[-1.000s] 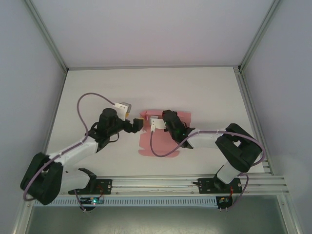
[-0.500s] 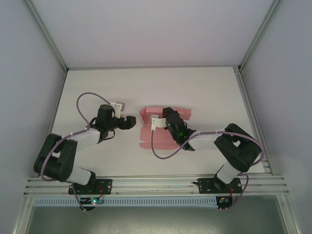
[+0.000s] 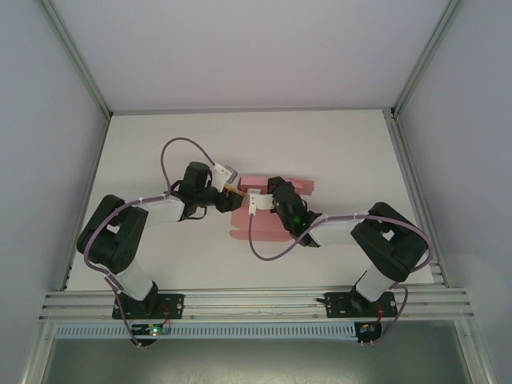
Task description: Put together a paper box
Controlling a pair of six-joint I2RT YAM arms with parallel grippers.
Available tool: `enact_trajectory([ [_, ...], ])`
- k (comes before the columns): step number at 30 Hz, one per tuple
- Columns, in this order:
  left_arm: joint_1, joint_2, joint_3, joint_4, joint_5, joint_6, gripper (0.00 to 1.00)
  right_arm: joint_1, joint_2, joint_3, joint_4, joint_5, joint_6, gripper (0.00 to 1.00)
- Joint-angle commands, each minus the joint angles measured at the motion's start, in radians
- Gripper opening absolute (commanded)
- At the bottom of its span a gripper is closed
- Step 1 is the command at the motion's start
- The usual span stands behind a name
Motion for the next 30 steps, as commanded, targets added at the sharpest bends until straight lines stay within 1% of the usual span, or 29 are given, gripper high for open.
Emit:
enact_trajectory([
  [1, -0.017, 0.005, -0.001, 0.025, -0.07, 0.024, 0.43, 0.005, 0.006, -0.004, -0.013, -0.004, 0.034, 0.0],
  [3, -0.031, 0.009, -0.019, 0.084, -0.14, 0.004, 0.42, 0.012, 0.004, -0.006, -0.034, -0.01, 0.039, 0.0],
  [4, -0.041, 0.013, -0.03, 0.13, -0.194, -0.019, 0.39, 0.016, 0.002, -0.004, -0.06, -0.017, 0.042, 0.0],
  [7, -0.078, 0.041, -0.032, 0.215, -0.262, -0.004, 0.4, 0.02, 0.004, 0.004, -0.119, -0.038, 0.063, 0.0],
  [9, -0.098, 0.067, -0.019, 0.255, -0.27, 0.017, 0.43, 0.019, 0.011, 0.019, -0.182, -0.056, 0.073, 0.0],
  [12, -0.102, 0.097, 0.008, 0.28, -0.224, 0.021, 0.43, 0.016, 0.023, 0.043, -0.257, -0.079, 0.083, 0.0],
  [14, -0.103, 0.106, 0.017, 0.282, -0.212, 0.023, 0.47, 0.009, 0.029, 0.047, -0.265, -0.085, 0.094, 0.0],
  [17, -0.102, 0.09, 0.001, 0.275, -0.181, 0.024, 0.46, 0.005, 0.042, 0.04, -0.265, -0.046, 0.058, 0.0],
  [20, -0.102, 0.064, -0.034, 0.266, -0.162, 0.039, 0.46, -0.004, 0.057, -0.001, -0.192, -0.01, -0.016, 0.0],
  [23, -0.096, 0.049, -0.048, 0.249, -0.142, 0.049, 0.45, 0.001, 0.066, -0.035, -0.139, -0.013, -0.086, 0.0],
  [24, -0.094, 0.046, -0.045, 0.233, -0.127, 0.052, 0.45, 0.008, 0.081, -0.056, -0.087, -0.002, -0.116, 0.0],
  [26, -0.08, 0.047, -0.043, 0.214, -0.079, 0.044, 0.44, 0.022, 0.126, -0.097, 0.073, 0.039, -0.17, 0.0],
  [28, -0.058, 0.054, -0.05, 0.237, -0.028, 0.023, 0.43, 0.03, 0.166, -0.14, 0.21, 0.053, -0.25, 0.0],
  [30, -0.042, 0.066, -0.049, 0.27, -0.013, -0.001, 0.43, 0.03, 0.218, -0.159, 0.32, 0.079, -0.308, 0.0],
])
